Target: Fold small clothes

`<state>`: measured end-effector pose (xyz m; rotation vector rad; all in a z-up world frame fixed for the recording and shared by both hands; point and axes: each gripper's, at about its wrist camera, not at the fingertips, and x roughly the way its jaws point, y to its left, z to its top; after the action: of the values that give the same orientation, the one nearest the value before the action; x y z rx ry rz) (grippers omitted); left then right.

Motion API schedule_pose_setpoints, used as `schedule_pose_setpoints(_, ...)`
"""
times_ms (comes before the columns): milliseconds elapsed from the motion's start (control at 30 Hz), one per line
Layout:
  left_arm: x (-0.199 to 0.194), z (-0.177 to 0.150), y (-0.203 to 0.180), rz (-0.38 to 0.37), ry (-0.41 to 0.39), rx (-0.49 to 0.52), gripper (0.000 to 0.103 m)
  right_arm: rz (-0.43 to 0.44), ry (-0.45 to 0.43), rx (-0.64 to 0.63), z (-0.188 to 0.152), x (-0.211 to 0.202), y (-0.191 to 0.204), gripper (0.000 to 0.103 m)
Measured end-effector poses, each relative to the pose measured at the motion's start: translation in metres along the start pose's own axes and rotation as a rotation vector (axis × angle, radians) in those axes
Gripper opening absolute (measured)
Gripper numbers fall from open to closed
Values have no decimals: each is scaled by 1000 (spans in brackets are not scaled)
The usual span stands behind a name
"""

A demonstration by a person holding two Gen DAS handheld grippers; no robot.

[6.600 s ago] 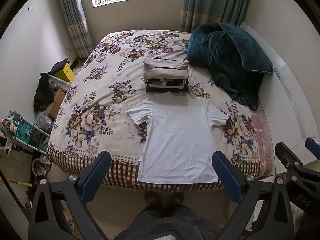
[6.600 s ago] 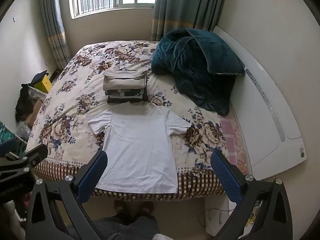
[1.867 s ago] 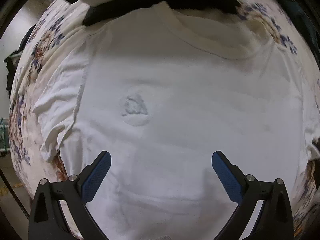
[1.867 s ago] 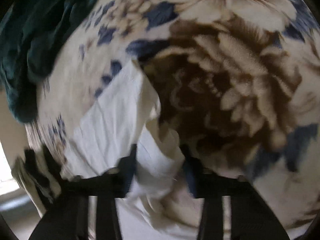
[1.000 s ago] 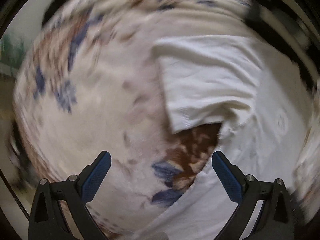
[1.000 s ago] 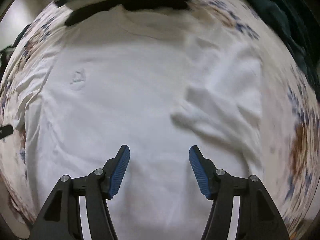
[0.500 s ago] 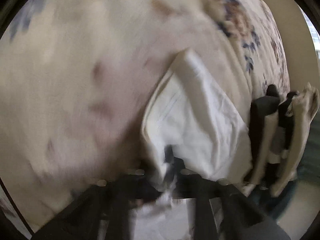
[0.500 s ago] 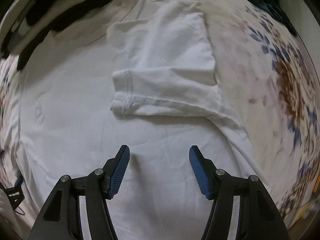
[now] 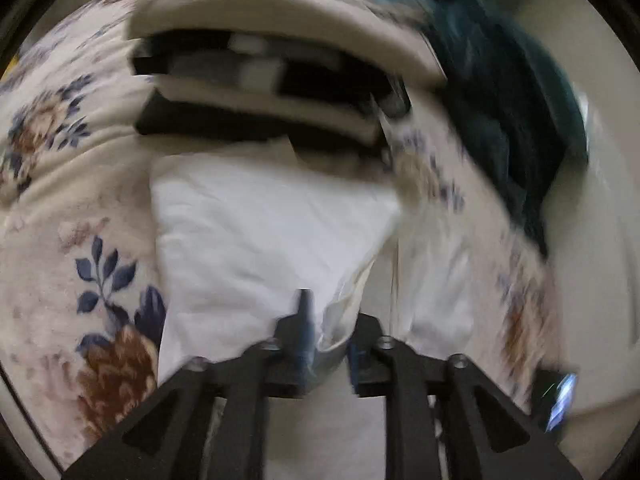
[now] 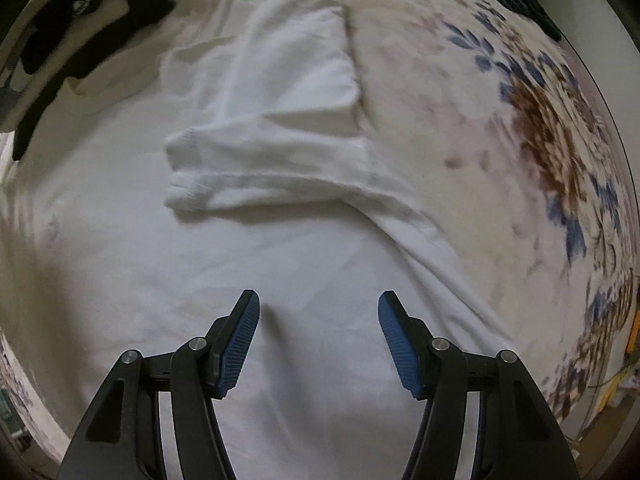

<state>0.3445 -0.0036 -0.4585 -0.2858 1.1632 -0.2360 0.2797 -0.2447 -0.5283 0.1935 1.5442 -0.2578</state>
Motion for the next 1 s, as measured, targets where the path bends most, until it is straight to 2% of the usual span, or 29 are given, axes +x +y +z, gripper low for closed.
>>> schedule_pose_setpoints(67,-7,-16,6,48,13,30,84,0,1,6,-4,-3,-13,64)
schedule_pose_setpoints(100,-9,-18,13,67,13,26,91,3,0,12,-5,-6,-21,64)
schedule_pose_setpoints(133,-15,-25,26,107,13,11,92,8,-1,17,-5,-9,-27,64)
schedule_pose_setpoints(333,-3,-8,79,257,33,-85,92,49,-11,46,-5,-28,-51,64)
schedule_pose_setpoints(467,37,11,80,320,37,-98,92,60,-19,54,-7,-39,-60,64)
schedule_pose_setpoints(500,49,13,77,322,65,-73,92,63,-18,60,-12,-48,-47,64)
schedule_pose_setpoints(533,66,12,68,322,125,-26,92,66,-17,64,-13,-50,-48,64)
schedule_pose_setpoints(600,81,-3,46,297,204,81,92,59,-21,68,-7,-57,-41,64)
schedule_pose_setpoints(633,80,-19,30,293,206,172,92,55,-27,67,-9,-60,-42,64)
schedule_pose_setpoints(700,73,-51,7,343,185,326,92,45,-38,62,-8,-70,-41,64)
schedule_pose_setpoints(767,65,-81,-1,369,182,400,92,35,-43,57,-5,-80,-34,64)
schedule_pose_setpoints(833,52,-98,6,374,181,361,92,18,-44,45,-6,-82,-32,64)
schedule_pose_setpoints(933,23,-100,21,351,146,226,92,-22,-38,5,-3,-83,-23,64)
schedule_pose_setpoints(967,8,-99,27,341,130,166,92,-31,-42,-8,1,-80,-22,70)
schedule_pose_setpoints(1000,-1,-99,31,336,121,137,92,-42,-53,-18,5,-80,-22,86)
